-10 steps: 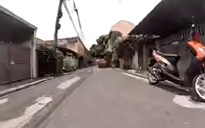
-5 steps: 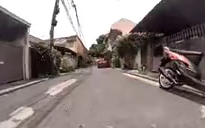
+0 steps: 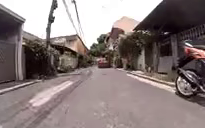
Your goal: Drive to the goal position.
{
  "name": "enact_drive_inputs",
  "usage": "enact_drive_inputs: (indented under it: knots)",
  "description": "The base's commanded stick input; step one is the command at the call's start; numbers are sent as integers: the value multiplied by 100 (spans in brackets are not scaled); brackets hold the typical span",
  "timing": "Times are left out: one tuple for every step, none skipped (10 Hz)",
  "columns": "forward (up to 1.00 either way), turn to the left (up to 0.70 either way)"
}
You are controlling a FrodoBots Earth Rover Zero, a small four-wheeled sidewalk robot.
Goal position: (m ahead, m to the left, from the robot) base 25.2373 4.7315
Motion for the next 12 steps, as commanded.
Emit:
enact_drive_inputs:
  knots:
    - [100,0]
    - [100,0]
    - [100,0]
    - [100,0]
    - [100,0]
    - [100,0]
    - [100,0]
    - [100,0]
    - [100,0]
    - [100,0]
    - [100,0]
    - [100,0]
